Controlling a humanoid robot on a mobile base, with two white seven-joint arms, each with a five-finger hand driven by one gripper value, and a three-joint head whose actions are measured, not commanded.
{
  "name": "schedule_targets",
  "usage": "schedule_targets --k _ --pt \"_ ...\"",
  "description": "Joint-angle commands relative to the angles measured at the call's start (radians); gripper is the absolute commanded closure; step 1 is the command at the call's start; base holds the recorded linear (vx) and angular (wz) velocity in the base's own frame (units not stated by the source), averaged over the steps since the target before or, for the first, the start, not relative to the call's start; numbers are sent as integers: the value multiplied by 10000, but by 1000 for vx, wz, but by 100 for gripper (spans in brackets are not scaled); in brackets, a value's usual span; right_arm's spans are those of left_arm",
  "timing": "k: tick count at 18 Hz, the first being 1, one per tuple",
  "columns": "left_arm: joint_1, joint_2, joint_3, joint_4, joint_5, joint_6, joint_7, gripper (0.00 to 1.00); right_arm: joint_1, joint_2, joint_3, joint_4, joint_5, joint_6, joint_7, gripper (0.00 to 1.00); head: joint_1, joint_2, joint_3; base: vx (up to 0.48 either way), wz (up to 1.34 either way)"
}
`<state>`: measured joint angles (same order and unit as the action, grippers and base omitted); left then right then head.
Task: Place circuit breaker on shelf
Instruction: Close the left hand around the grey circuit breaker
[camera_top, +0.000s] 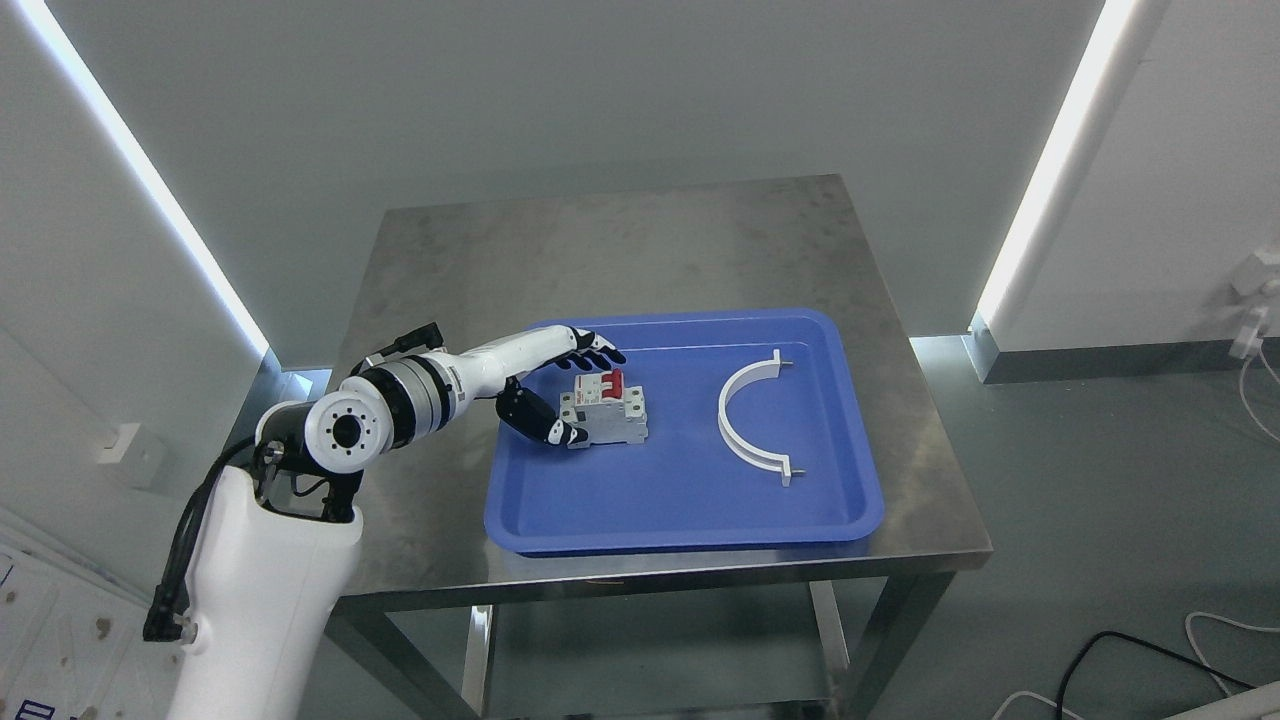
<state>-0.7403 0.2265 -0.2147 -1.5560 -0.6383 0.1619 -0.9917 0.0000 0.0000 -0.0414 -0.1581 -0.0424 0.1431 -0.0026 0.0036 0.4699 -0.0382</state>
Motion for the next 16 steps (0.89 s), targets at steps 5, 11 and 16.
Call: schedule_targets --k 5,11,16 --pt "40 -624 -431 649 -459 -54 -70 50 153 -175 0 1 10 -955 -5 0 0 0 0 2 6" --pt "9 -2090 1573 910 -275 -1539 237 85 153 -175 0 1 -5 -955 -5 0 0 0 0 1 -15" --pt "-344 -2090 3891 727 3518 -2124 3433 86 153 -175 0 1 10 -955 -5 0 0 0 0 13 -9"
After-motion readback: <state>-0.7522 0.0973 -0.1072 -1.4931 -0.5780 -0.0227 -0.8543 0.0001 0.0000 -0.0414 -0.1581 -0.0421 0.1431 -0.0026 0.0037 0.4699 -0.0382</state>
